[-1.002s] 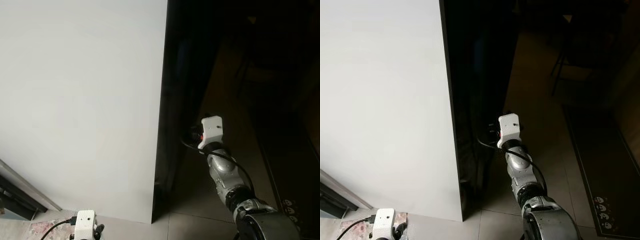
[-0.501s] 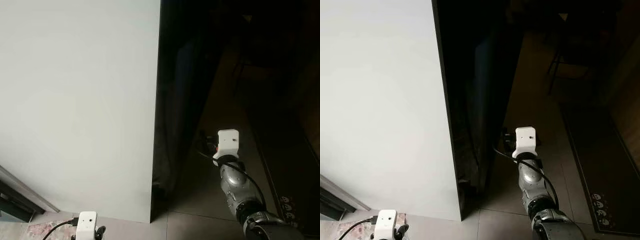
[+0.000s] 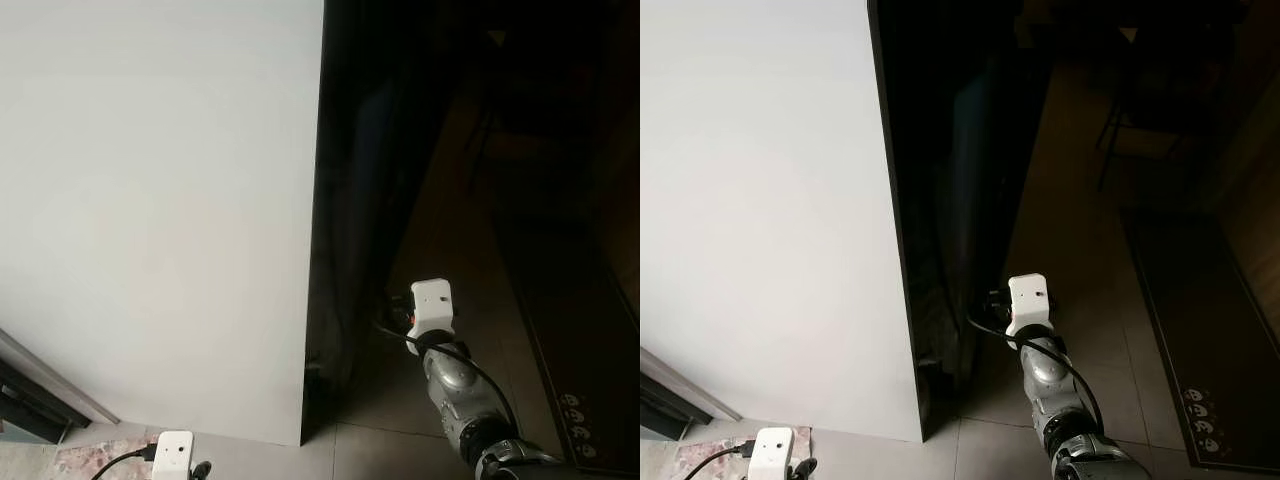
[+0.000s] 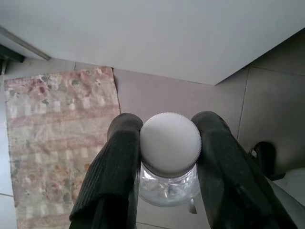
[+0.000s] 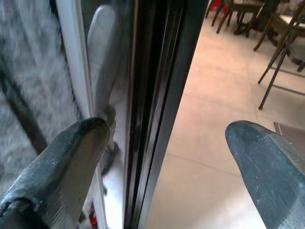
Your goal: Restocking fridge
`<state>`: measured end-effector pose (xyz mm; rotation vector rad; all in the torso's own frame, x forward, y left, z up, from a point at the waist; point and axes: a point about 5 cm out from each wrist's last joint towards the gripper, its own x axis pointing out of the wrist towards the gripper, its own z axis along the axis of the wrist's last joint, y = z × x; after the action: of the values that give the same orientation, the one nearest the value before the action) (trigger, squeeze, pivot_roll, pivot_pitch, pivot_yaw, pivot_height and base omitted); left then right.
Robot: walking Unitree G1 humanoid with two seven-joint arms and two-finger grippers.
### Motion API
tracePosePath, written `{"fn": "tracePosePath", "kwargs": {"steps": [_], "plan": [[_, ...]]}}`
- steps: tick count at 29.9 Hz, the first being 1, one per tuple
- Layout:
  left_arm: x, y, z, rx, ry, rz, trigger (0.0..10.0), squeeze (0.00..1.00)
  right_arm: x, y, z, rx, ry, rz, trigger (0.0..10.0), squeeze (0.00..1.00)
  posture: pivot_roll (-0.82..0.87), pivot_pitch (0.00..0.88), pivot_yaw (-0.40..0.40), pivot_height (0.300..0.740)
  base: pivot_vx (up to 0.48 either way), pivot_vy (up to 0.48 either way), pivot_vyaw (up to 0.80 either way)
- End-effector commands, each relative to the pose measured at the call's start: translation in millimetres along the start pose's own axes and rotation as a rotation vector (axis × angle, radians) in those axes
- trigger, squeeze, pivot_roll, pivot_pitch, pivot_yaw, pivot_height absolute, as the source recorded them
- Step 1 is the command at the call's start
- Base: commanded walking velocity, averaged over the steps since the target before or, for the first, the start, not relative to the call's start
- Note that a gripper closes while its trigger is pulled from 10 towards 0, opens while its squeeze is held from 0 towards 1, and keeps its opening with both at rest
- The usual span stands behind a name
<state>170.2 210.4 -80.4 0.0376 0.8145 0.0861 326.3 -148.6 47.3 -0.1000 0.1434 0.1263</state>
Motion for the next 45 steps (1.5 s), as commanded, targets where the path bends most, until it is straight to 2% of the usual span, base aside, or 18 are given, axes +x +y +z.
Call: {"fn": "tracePosePath", "kwargs": {"steps": [1,6,12,18,23,28,38,45], "plan": [[-1.6,-0.4,-7.1,0.004,0.035,0.004,10.0,0.0,4.2,-4.0,7.5,0.004,-0.016,-0.015,10.0,0.0,0.06,0.034,-0.044,0.74,0.0,0.0,0.0],[-1.5,-0.4,-6.7,0.007,0.033,0.004,10.0,0.0,8.8,-2.3,15.1,-0.001,-0.032,0.003,10.0,0.0,0.06,0.033,-0.042,0.74,0.0,0.0,0.0],[-1.1,0.1,-5.7,0.015,0.032,0.004,10.0,0.0,17.8,13.3,27.1,0.075,-0.035,0.143,10.0,0.0,0.06,0.034,-0.039,0.74,0.0,0.0,0.0],[-1.3,0.4,-5.9,0.014,0.032,0.007,10.0,0.0,20.4,14.3,33.5,0.049,-0.057,0.156,10.0,0.0,0.07,0.034,-0.039,0.74,0.0,0.0,0.0],[-1.5,0.8,-6.5,0.014,0.034,0.007,10.0,0.0,25.7,-3.8,47.3,0.018,-0.094,0.067,10.0,0.0,0.07,0.037,-0.04,0.74,0.0,0.0,0.0],[-1.5,0.3,-6.8,0.016,0.036,0.005,10.0,0.0,27.0,-10.8,53.6,-0.007,-0.12,0.022,10.0,0.0,0.07,0.036,-0.041,0.74,0.0,0.0,0.0],[-1.6,0.4,-7.0,0.021,0.037,0.004,10.0,0.0,27.3,-14.0,55.2,-0.028,-0.129,-0.019,10.0,0.0,0.07,0.036,-0.037,0.74,0.0,0.0,0.0],[-1.5,0.4,-6.9,0.022,0.037,0.002,10.0,0.0,20.5,-35.9,46.5,-0.04,-0.107,-0.137,10.0,0.0,0.06,0.039,-0.034,0.74,0.0,0.0,0.0]]}}
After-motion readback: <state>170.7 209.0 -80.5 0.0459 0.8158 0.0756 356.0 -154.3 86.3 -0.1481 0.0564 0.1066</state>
